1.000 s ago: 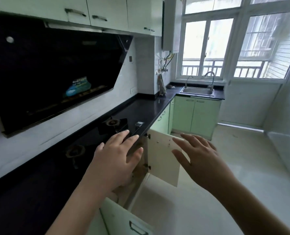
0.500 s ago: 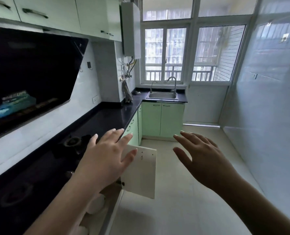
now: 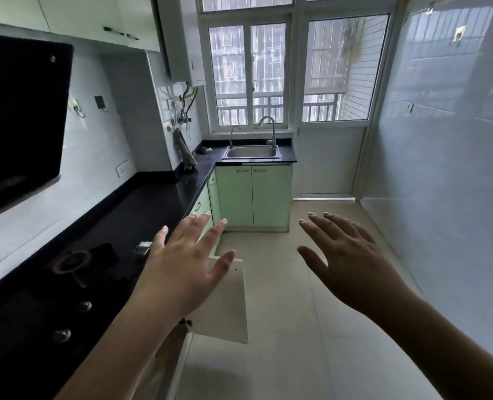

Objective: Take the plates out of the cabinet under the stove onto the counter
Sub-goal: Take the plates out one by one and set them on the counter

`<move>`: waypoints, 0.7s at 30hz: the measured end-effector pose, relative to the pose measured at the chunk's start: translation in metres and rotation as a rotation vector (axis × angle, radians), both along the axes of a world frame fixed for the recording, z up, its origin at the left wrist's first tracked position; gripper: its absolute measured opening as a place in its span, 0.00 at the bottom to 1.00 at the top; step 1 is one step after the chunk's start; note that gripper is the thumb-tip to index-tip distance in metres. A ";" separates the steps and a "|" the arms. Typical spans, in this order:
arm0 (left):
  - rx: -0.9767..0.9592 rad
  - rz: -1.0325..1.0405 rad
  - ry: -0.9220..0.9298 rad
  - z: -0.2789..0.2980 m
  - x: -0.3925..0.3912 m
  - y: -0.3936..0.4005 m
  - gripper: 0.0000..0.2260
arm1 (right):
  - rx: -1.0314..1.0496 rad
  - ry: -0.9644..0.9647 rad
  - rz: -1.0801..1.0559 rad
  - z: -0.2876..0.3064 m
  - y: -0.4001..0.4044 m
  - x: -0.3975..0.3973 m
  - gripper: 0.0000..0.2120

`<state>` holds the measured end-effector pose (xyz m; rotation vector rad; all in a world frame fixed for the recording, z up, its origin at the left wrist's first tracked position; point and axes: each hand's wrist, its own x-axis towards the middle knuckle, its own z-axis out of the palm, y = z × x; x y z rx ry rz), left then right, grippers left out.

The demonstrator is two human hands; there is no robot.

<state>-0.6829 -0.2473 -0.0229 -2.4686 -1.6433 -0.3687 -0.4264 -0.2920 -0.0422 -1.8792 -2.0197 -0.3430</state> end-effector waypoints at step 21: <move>-0.002 0.365 -0.044 -0.046 0.049 0.110 0.34 | -0.108 0.062 0.248 -0.038 0.186 0.039 0.32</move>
